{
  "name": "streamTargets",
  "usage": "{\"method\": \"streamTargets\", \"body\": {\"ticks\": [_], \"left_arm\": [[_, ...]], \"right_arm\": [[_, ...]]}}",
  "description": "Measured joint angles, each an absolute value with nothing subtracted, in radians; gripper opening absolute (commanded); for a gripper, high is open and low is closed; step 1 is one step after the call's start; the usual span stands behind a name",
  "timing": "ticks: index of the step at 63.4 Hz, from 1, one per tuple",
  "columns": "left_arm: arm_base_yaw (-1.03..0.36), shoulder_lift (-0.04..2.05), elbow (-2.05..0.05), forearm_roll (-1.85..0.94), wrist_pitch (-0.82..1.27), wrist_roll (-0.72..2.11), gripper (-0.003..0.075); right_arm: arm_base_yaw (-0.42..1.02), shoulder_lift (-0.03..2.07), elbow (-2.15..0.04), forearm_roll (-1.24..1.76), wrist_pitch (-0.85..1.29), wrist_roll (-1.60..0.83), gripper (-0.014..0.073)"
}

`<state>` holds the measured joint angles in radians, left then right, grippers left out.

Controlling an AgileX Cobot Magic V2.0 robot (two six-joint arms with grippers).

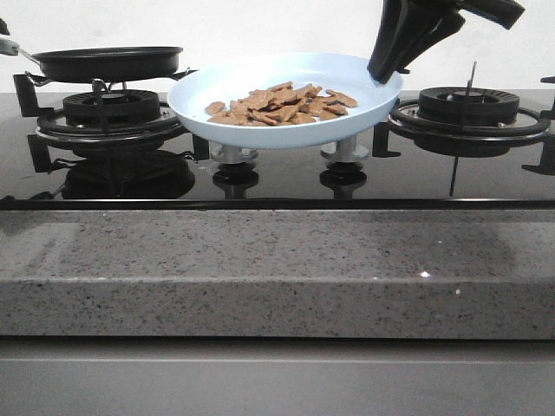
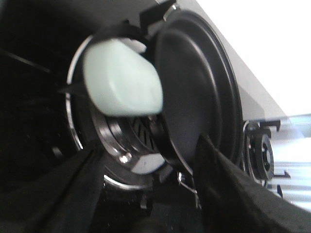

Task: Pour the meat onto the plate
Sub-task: 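Carry the empty pan back onto its burner and release with left gripper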

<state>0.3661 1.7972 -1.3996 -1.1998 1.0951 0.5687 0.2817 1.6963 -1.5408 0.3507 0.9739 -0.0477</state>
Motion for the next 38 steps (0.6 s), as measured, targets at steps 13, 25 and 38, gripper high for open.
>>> {"method": "streamTargets", "body": {"ticks": [13, 25, 38], "left_arm": [[0.366, 1.782, -1.400, -1.185, 1.145, 0.569, 0.0045], [0.366, 1.775, -1.400, -1.161, 1.182, 0.584, -0.0020], [0.339, 1.687, -1.400, -1.069, 1.142, 0.590, -0.0020]], "right_arm": [[0.282, 1.696, -1.540, 0.351, 0.974, -0.048, -0.0069], [0.282, 1.696, -1.540, 0.351, 0.974, -0.048, -0.0069], [0.282, 1.696, -1.540, 0.351, 0.974, -0.048, -0.0069]]}}
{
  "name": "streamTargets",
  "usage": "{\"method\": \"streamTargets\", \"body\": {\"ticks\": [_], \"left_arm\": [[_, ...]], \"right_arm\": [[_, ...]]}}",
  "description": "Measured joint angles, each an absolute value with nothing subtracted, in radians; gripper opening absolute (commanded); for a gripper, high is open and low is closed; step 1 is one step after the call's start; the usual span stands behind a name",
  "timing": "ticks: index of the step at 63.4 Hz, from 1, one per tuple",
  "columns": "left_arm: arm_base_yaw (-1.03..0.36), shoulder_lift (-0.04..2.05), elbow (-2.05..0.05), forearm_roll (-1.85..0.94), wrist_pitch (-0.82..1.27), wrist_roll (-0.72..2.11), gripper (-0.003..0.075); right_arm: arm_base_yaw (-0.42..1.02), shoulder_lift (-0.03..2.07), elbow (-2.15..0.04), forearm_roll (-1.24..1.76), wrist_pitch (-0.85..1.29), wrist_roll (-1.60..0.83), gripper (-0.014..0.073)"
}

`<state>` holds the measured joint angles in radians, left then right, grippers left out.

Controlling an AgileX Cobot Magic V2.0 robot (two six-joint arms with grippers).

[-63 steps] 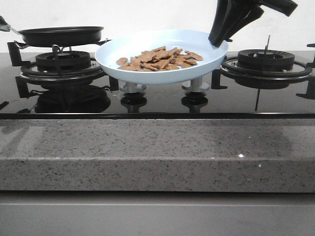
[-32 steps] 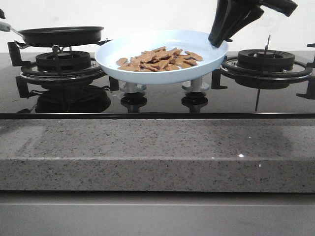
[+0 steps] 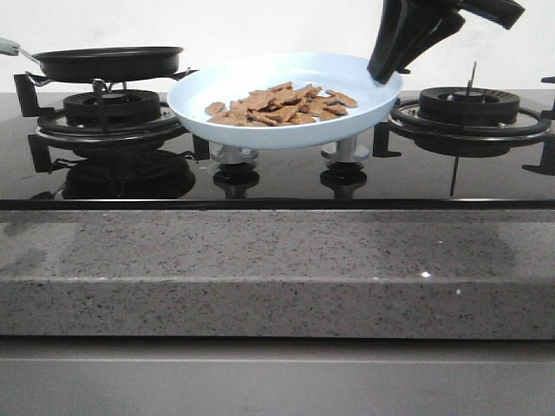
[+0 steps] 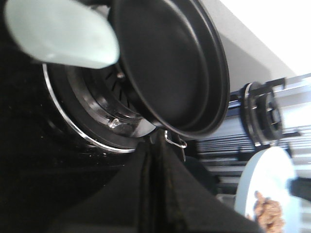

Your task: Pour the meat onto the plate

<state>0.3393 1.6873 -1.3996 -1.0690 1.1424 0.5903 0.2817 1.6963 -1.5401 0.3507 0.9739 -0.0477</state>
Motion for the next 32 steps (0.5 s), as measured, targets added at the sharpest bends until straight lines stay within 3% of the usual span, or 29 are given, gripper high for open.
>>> {"method": "streamTargets", "body": {"ticks": [16, 32], "left_arm": [[0.162, 1.469, -1.360, -0.852, 0.943, 0.567, -0.0020], [-0.084, 1.186, -1.141, -0.517, 0.612, 0.415, -0.0021]], "right_arm": [[0.282, 1.696, -1.540, 0.351, 0.974, -0.048, -0.0069], [0.282, 1.696, -1.540, 0.351, 0.974, -0.048, -0.0069]]}}
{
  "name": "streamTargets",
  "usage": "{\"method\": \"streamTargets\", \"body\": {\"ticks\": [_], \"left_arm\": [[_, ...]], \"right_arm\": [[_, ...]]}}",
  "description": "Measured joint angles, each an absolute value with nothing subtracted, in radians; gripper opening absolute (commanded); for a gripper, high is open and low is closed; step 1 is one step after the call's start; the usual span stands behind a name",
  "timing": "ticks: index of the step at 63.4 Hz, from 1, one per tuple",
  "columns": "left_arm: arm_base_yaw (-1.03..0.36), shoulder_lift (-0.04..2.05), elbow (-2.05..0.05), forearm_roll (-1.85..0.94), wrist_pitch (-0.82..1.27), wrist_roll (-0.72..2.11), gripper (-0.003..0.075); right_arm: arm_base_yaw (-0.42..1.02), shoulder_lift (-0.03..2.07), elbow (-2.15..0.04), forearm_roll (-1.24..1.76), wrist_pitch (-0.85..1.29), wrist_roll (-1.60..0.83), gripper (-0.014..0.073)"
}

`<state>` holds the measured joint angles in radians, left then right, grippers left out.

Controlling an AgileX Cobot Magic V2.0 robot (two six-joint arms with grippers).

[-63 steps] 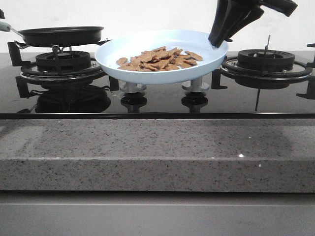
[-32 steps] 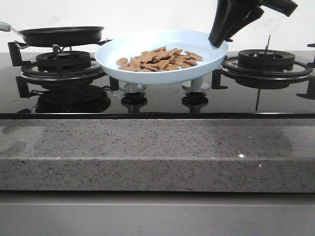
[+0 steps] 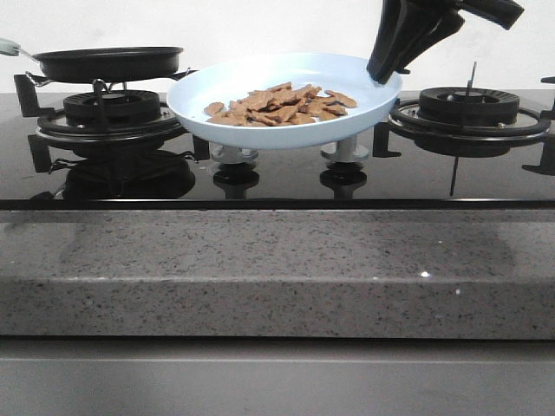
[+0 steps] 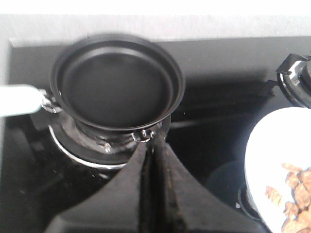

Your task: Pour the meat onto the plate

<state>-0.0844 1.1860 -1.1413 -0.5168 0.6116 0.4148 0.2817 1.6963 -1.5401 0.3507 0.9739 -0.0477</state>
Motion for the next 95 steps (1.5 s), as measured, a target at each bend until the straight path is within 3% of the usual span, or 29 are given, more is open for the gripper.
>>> {"method": "streamTargets", "body": {"ticks": [12, 25, 47, 95], "left_arm": [[-0.225, 1.027, -0.972, -0.260, 0.462, 0.229, -0.0021], [-0.287, 0.889, -0.828, -0.047, 0.431, 0.021, -0.0021], [-0.287, 0.763, -0.731, -0.018, 0.369, -0.018, -0.0020], [-0.287, 0.763, -0.730, -0.018, 0.356, -0.020, -0.0020]], "right_arm": [[0.282, 1.696, -1.539, 0.351, 0.974, -0.048, -0.0069], [0.282, 1.696, -1.539, 0.351, 0.974, -0.048, -0.0069], [0.282, 1.696, -1.539, 0.351, 0.974, -0.048, -0.0069], [0.282, 1.696, -1.539, 0.351, 0.974, -0.048, -0.0069]]}}
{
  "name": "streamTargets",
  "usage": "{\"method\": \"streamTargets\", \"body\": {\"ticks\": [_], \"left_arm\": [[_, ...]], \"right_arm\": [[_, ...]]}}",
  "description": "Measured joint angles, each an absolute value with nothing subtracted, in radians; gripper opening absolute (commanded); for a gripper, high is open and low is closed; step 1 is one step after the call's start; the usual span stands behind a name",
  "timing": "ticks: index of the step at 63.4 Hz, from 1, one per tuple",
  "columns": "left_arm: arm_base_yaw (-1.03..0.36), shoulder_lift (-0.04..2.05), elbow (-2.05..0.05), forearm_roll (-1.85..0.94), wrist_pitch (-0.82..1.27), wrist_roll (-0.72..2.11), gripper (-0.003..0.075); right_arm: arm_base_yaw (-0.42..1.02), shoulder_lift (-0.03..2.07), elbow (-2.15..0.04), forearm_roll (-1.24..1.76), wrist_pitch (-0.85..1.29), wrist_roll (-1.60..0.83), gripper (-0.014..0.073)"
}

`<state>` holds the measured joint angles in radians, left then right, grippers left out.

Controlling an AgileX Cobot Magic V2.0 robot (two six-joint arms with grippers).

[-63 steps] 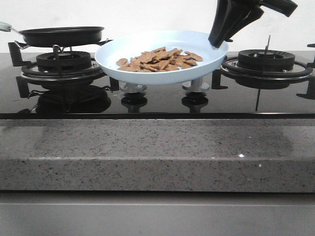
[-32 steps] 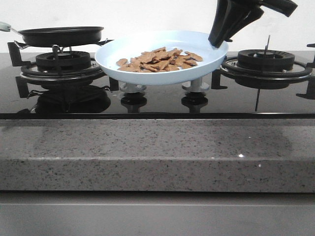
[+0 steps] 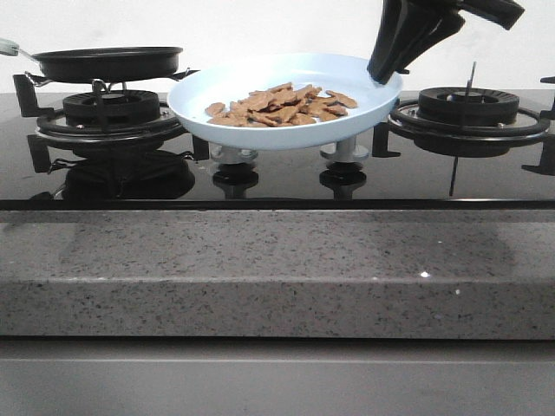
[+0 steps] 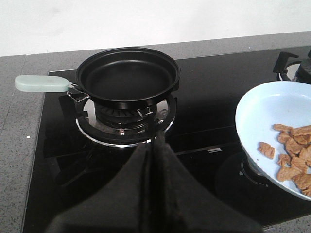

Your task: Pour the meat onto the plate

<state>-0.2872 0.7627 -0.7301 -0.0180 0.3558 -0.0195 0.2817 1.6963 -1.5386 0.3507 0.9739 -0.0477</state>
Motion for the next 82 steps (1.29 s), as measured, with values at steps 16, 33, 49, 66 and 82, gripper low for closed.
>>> {"method": "streamTargets", "body": {"ticks": [16, 33, 49, 66, 82], "left_arm": [[-0.287, 0.763, -0.730, -0.018, 0.356, -0.020, -0.0020], [-0.287, 0.763, -0.730, -0.018, 0.356, -0.020, -0.0020], [-0.287, 0.763, -0.730, -0.018, 0.355, -0.020, -0.0020], [-0.287, 0.763, -0.730, -0.018, 0.355, -0.020, -0.0020], [-0.287, 0.763, -0.730, -0.018, 0.354, -0.020, -0.0020]], "right_arm": [[0.282, 1.696, -1.550, 0.370, 0.974, -0.048, -0.0069], [0.280, 1.754, -1.706, 0.376, 0.984, -0.044, -0.0069], [0.241, 1.894, -1.901, 0.398, 1.029, -0.030, -0.0069], [0.170, 2.044, -2.013, 0.437, 1.041, -0.021, -0.0069], [0.161, 2.110, -2.013, 0.437, 1.059, -0.021, -0.0069]]}}
